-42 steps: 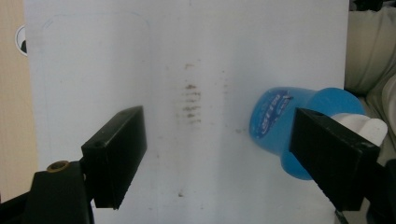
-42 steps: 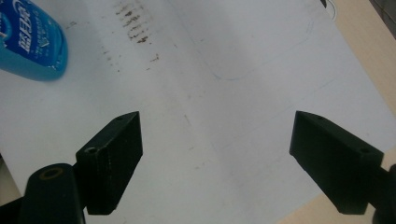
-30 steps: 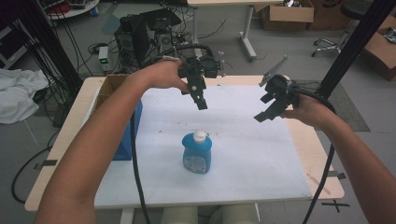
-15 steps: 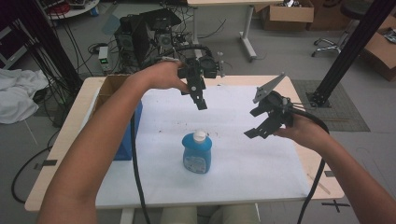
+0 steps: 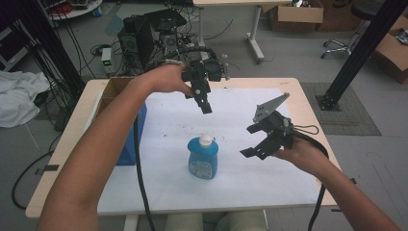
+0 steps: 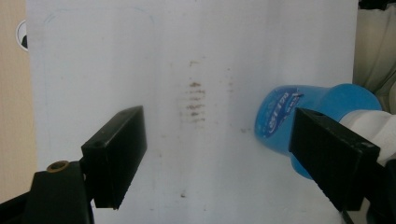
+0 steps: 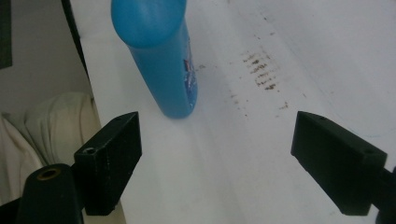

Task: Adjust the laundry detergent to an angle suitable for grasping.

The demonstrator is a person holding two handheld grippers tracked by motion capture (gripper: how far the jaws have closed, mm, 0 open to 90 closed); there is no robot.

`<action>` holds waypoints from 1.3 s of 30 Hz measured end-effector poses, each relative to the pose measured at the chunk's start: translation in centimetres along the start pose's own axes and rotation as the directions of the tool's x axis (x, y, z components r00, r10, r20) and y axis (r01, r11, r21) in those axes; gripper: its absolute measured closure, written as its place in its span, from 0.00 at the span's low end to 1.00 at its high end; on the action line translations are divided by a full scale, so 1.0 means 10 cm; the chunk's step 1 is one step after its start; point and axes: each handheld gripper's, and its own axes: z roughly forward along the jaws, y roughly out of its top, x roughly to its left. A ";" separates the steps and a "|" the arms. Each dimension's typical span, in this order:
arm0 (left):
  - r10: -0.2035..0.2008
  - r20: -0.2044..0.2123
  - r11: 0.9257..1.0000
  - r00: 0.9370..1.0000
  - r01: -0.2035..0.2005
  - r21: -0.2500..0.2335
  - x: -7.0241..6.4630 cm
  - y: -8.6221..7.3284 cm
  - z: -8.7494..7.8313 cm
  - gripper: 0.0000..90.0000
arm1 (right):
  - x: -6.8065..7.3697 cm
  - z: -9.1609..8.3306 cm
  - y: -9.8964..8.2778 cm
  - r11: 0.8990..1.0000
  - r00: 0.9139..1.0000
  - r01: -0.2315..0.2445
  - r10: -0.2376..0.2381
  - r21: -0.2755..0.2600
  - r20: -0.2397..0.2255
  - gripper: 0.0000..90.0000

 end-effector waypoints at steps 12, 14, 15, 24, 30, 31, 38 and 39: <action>0.003 0.001 1.000 1.000 -0.003 0.000 0.01 0.00 0.03 0.22 | 0.21 0.24 0.00 0.998 1.000 -0.003 0.002 -0.062 -0.012 0.18; 0.003 0.001 1.000 1.000 -0.003 0.000 0.01 0.00 0.03 0.22 | 0.22 0.26 0.00 0.998 1.000 0.000 -0.001 -0.068 -0.017 0.18; 0.004 0.002 1.000 1.000 -0.004 0.000 0.01 0.01 0.03 0.22 | 0.23 0.28 0.00 0.998 1.000 -0.003 0.001 -0.070 -0.017 0.18; 0.005 0.004 1.000 1.000 -0.005 -0.001 0.01 0.02 0.04 0.22 | 0.30 0.43 0.00 0.993 0.999 -0.018 0.014 -0.118 -0.030 0.18; 0.006 0.005 1.000 1.000 -0.006 0.002 0.02 0.02 0.05 0.22 | 0.33 0.52 0.03 0.991 0.999 -0.020 0.016 -0.134 -0.028 0.17; 0.007 0.004 1.000 1.000 -0.007 0.001 0.02 0.02 0.04 0.22 | 0.34 0.53 0.03 0.991 1.000 -0.016 0.013 -0.136 -0.027 0.18; 0.003 0.004 1.000 1.000 -0.003 0.003 0.02 0.01 0.05 0.22 | 0.38 0.66 0.07 0.987 0.999 -0.021 0.016 -0.159 -0.033 0.17; 0.004 0.003 1.000 1.000 -0.004 0.002 0.02 0.01 0.05 0.22 | 0.39 0.68 0.08 0.986 0.999 -0.020 0.015 -0.163 -0.032 0.17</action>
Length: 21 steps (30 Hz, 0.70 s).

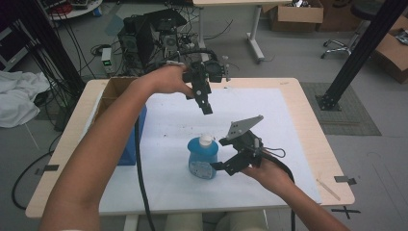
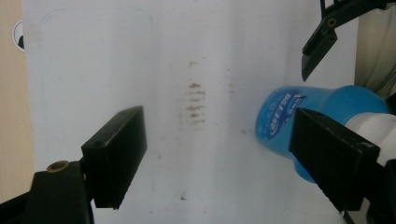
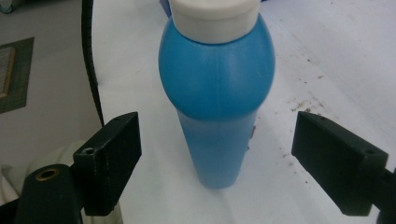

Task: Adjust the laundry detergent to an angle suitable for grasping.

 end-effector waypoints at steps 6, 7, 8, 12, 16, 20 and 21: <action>-0.002 -0.001 1.000 1.000 0.002 -0.001 -0.01 0.00 -0.01 0.22 | 0.03 0.09 0.01 1.000 1.000 -0.005 0.005 -0.027 0.002 0.17; -0.003 -0.001 1.000 1.000 0.003 0.000 -0.01 0.00 -0.01 0.22 | 0.03 0.11 0.01 1.000 1.000 -0.002 0.003 -0.029 0.003 0.17; -0.003 -0.002 1.000 1.000 0.003 -0.001 -0.01 0.00 -0.01 0.22 | 0.03 0.12 0.00 0.999 1.000 -0.002 0.002 -0.034 0.004 0.17; -0.003 -0.003 1.000 1.000 0.003 -0.002 0.00 -0.01 -0.01 0.22 | 0.03 0.18 -0.02 0.999 1.000 -0.003 0.003 -0.047 0.005 0.17; -0.003 -0.002 1.000 1.000 0.003 -0.002 0.00 -0.01 0.00 0.22 | 0.03 0.23 -0.04 0.998 1.000 -0.007 0.007 -0.059 0.008 0.17; -0.003 0.001 1.000 1.000 0.003 -0.001 0.00 -0.01 0.01 0.22 | 0.04 0.28 -0.04 0.998 1.000 -0.004 0.005 -0.067 0.015 0.17; -0.004 0.001 1.000 1.000 0.004 -0.001 0.00 -0.01 0.01 0.22 | 0.04 0.30 -0.04 0.998 1.000 -0.002 0.003 -0.068 0.018 0.17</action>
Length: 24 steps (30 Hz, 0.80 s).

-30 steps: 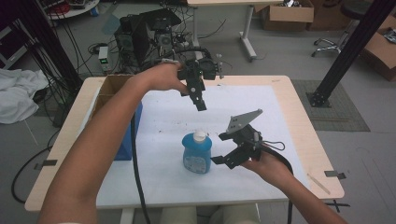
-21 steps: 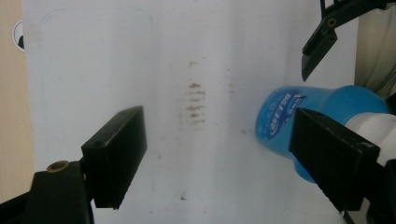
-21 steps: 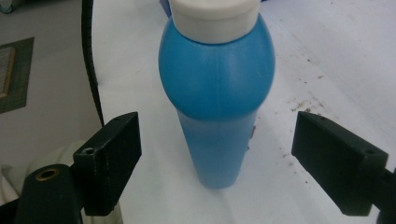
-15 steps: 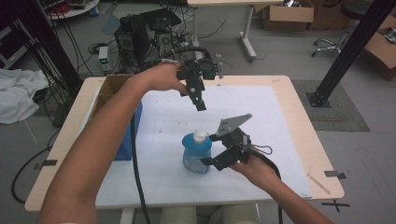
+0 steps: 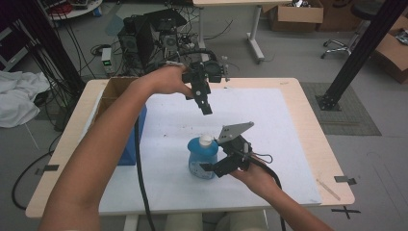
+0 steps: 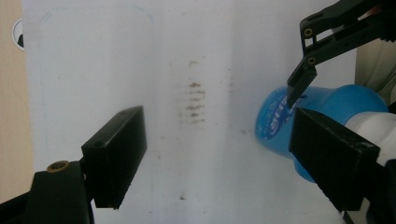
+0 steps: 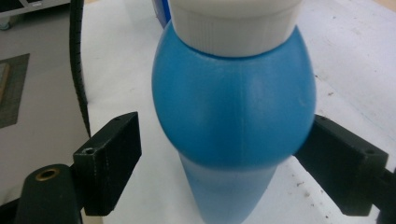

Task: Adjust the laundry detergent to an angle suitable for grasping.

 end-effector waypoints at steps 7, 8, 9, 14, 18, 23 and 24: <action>0.000 0.000 1.000 1.000 0.000 0.000 0.01 0.00 0.00 0.22 | -0.02 0.07 -0.02 1.000 1.000 -0.005 0.005 -0.019 0.016 0.18; -0.003 0.002 1.000 1.000 0.003 0.000 0.01 0.00 0.01 0.22 | -0.02 0.07 -0.02 1.000 1.000 -0.003 0.003 -0.023 0.019 0.18; -0.002 0.002 1.000 1.000 0.002 0.001 0.01 0.00 0.01 0.22 | -0.02 0.07 -0.02 1.000 1.000 -0.002 0.002 -0.025 0.022 0.19; -0.001 0.002 1.000 1.000 0.001 0.000 0.01 -0.01 0.01 0.22 | -0.03 0.09 -0.02 0.999 1.000 0.000 0.000 -0.032 0.022 0.21; -0.002 0.004 1.000 1.000 0.002 0.000 0.02 -0.01 0.01 0.22 | -0.03 0.10 -0.03 0.999 1.000 0.002 -0.002 -0.034 0.019 0.24; -0.005 0.004 1.000 1.000 0.005 -0.004 0.02 -0.01 0.02 0.22 | -0.03 0.10 -0.03 0.999 1.000 0.003 -0.002 -0.041 0.020 0.28; -0.002 0.003 1.000 1.000 0.002 -0.004 0.02 -0.02 0.02 0.22 | -0.03 0.10 -0.03 0.999 1.000 0.004 -0.004 -0.043 0.021 0.28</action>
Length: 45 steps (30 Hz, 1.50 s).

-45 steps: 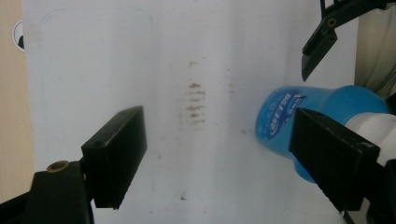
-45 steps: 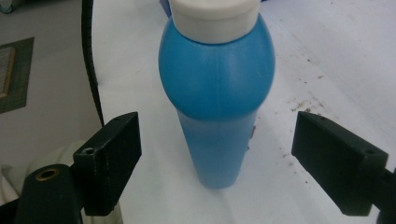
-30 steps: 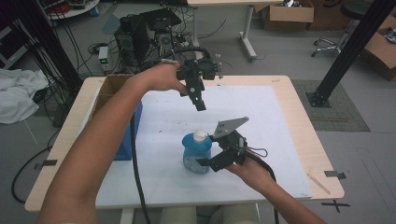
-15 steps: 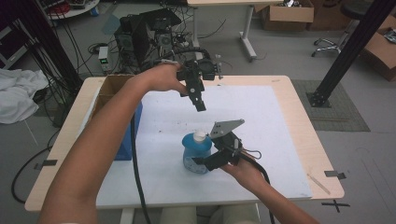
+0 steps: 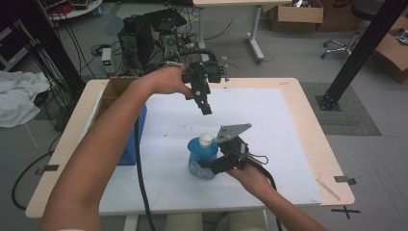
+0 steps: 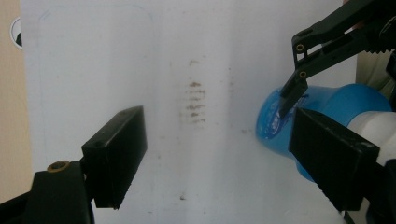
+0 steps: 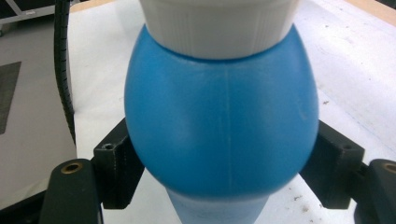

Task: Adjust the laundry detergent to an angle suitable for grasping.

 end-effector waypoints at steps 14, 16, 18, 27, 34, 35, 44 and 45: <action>-0.001 0.002 1.000 1.000 0.001 0.002 0.00 0.00 0.00 0.22 | 0.00 0.00 0.00 1.000 1.000 0.005 -0.005 -0.009 -0.004 0.35; -0.002 0.002 1.000 1.000 0.002 0.002 0.00 0.00 0.00 0.22 | 0.00 -0.01 0.00 1.000 1.000 0.005 -0.005 -0.011 -0.001 0.36; -0.002 0.002 1.000 1.000 0.002 0.003 0.00 0.00 0.00 0.22 | 0.01 0.00 0.00 1.000 1.000 0.001 -0.001 -0.010 -0.001 0.36; 0.002 0.004 1.000 1.000 -0.002 0.003 0.01 0.00 0.01 0.22 | 0.00 -0.01 0.00 1.000 1.000 0.006 -0.006 -0.013 -0.003 0.41; 0.001 0.004 1.000 1.000 -0.001 0.005 0.01 0.01 0.01 0.22 | 0.01 -0.01 -0.01 1.000 1.000 0.011 -0.011 -0.018 -0.009 0.45; 0.002 0.004 1.000 1.000 -0.002 0.005 0.01 0.01 0.01 0.22 | 0.02 -0.02 0.00 1.000 1.000 0.012 -0.012 -0.018 -0.009 0.46; -0.001 0.005 1.000 1.000 0.001 0.004 0.01 0.01 0.02 0.23 | 0.03 -0.02 0.00 0.999 0.999 0.035 -0.035 -0.024 0.001 0.47; 0.002 0.005 1.000 1.000 -0.002 0.005 0.02 0.01 0.02 0.23 | 0.03 -0.03 0.00 0.999 0.999 0.039 -0.039 -0.026 0.002 0.47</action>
